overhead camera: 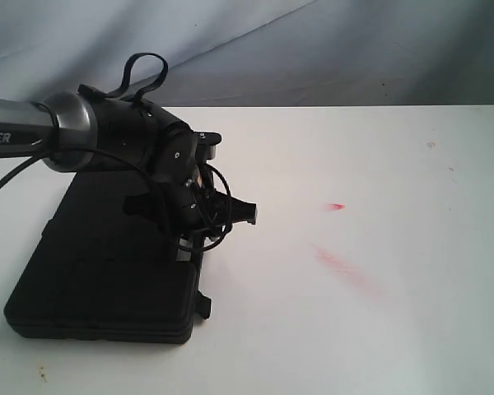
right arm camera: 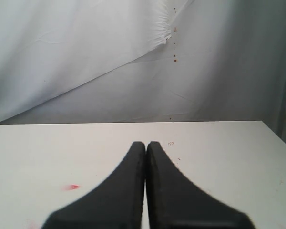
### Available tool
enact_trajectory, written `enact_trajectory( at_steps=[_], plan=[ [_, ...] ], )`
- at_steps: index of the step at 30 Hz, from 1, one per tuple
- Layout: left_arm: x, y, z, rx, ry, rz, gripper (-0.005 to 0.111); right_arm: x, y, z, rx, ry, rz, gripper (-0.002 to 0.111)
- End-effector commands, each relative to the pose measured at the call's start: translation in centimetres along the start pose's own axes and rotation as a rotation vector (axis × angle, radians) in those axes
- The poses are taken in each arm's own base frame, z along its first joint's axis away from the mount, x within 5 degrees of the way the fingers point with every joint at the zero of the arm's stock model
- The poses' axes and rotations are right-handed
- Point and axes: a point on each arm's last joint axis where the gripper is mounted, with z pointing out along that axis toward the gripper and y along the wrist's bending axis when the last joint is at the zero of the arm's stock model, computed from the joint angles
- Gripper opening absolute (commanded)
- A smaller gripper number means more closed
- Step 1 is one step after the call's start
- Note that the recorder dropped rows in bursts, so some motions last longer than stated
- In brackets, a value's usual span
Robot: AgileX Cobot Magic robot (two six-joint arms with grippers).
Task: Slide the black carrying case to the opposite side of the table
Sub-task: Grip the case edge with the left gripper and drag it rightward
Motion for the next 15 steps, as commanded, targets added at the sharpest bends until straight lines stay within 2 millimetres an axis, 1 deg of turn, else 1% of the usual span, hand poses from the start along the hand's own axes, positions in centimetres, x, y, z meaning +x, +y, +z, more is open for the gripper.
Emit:
enact_trajectory(
  at_steps=[1,9,15],
  plan=[
    [-0.1,0.0,0.7,0.005,-0.012,0.006,0.041,0.0,0.0,0.0,0.008,-0.010,0.002,0.000],
    [0.3,0.1,2.2,-0.010,0.018,0.024,0.041,0.0,0.0,0.0,0.008,-0.010,0.002,0.000],
    [0.3,0.1,2.4,-0.010,0.020,0.025,0.040,0.0,0.0,0.0,0.008,-0.010,0.002,0.000]
  ],
)
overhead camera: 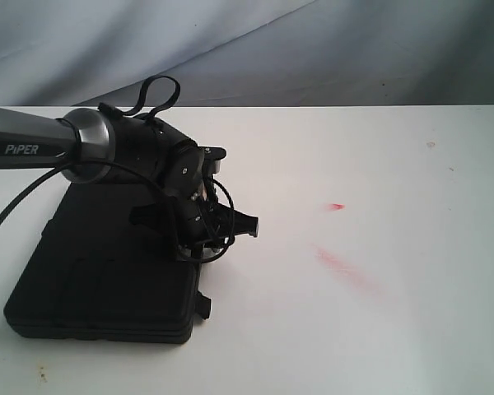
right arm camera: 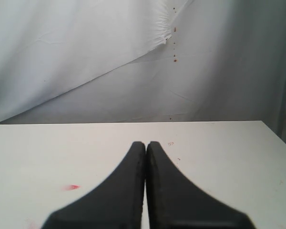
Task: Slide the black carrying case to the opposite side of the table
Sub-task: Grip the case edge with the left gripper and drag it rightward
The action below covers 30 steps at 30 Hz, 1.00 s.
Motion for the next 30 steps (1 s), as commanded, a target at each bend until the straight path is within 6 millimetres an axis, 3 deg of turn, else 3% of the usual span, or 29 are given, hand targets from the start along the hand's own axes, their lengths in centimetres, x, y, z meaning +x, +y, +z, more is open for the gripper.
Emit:
enact_trajectory(
  at_steps=[1,4,9,24,30],
  plan=[
    [-0.1,0.1,0.2,-0.003,-0.002,0.007,0.039,0.0,0.0,0.0,0.008,-0.010,0.002,0.000],
    [-0.1,0.1,0.2,-0.003,-0.002,0.007,0.032,0.0,0.0,0.0,0.008,-0.010,0.002,0.000],
    [-0.1,0.1,0.2,-0.003,-0.002,0.001,0.000,0.0,0.0,0.0,0.008,-0.010,0.002,0.000],
    [-0.5,-0.9,-0.1,0.073,0.026,-0.137,0.000,0.0,0.0,0.0,0.008,-0.010,0.002,0.000],
    [-1.6,-3.5,-0.1,0.103,0.042,-0.125,0.000,0.0,0.0,0.0,0.008,-0.010,0.002,0.000]
  ],
)
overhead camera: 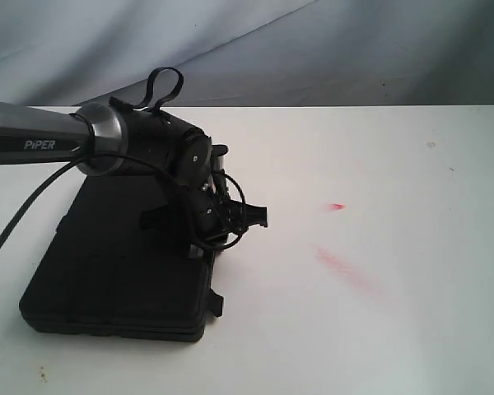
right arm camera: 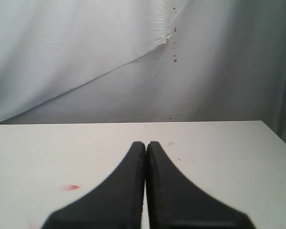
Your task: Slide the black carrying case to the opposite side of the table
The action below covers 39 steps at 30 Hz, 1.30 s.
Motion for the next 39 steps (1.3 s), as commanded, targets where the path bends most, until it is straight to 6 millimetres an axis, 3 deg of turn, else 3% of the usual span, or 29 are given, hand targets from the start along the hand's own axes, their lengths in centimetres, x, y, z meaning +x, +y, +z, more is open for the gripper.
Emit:
enact_trajectory(
  at_steps=[1,9,33,39],
  plan=[
    [-0.4,-2.7,-0.1,0.062,-0.003,-0.006,0.000,0.0,0.0,0.0,0.008,-0.010,0.002,0.000],
    [-0.6,-6.0,1.6,0.085,0.034,-0.012,0.000,0.0,0.0,0.0,0.008,-0.010,0.002,0.000],
    [-2.1,-13.8,3.4,0.224,0.063,-0.146,0.000,0.0,0.0,0.0,0.008,-0.010,0.002,0.000],
    [-2.0,-14.0,3.8,0.216,0.073,-0.157,0.000,0.0,0.0,0.0,0.008,-0.010,0.002,0.000]
  ],
)
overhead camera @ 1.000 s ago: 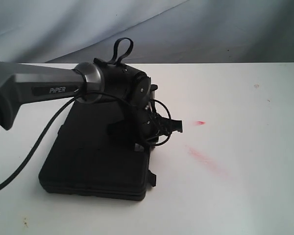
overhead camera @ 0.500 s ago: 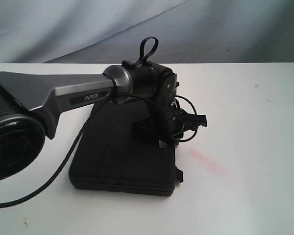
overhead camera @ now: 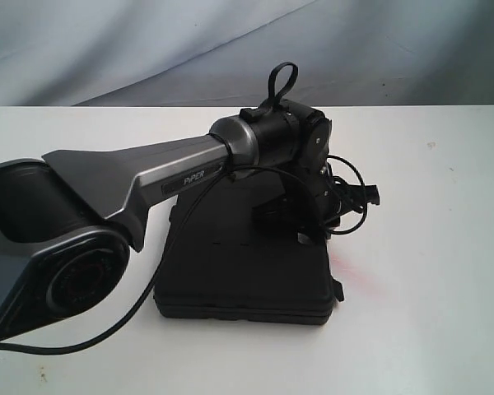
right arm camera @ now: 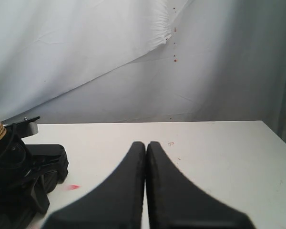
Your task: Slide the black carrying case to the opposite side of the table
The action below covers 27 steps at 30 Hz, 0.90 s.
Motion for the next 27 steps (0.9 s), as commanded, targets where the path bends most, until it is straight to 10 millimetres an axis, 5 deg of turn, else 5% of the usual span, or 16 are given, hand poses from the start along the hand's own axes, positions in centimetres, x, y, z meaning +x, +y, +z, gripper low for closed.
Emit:
enact_trajectory(
  at_steps=[1,12,22,27],
  plan=[
    [0.81,-0.94,1.24,0.068,0.025,-0.074,0.000,0.00,-0.04,-0.01,0.008,-0.010,0.004,0.000],
    [0.58,-1.13,1.22,0.091,0.000,-0.053,0.004,0.00,-0.04,-0.01,0.008,-0.010,0.004,0.000],
    [0.45,-1.24,1.21,0.103,-0.016,-0.024,0.041,0.00,-0.04,-0.01,0.008,-0.010,0.004,0.000],
    [0.45,-1.24,1.21,0.103,-0.016,-0.024,0.047,0.00,-0.04,-0.01,0.008,-0.010,0.004,0.000]
  ],
)
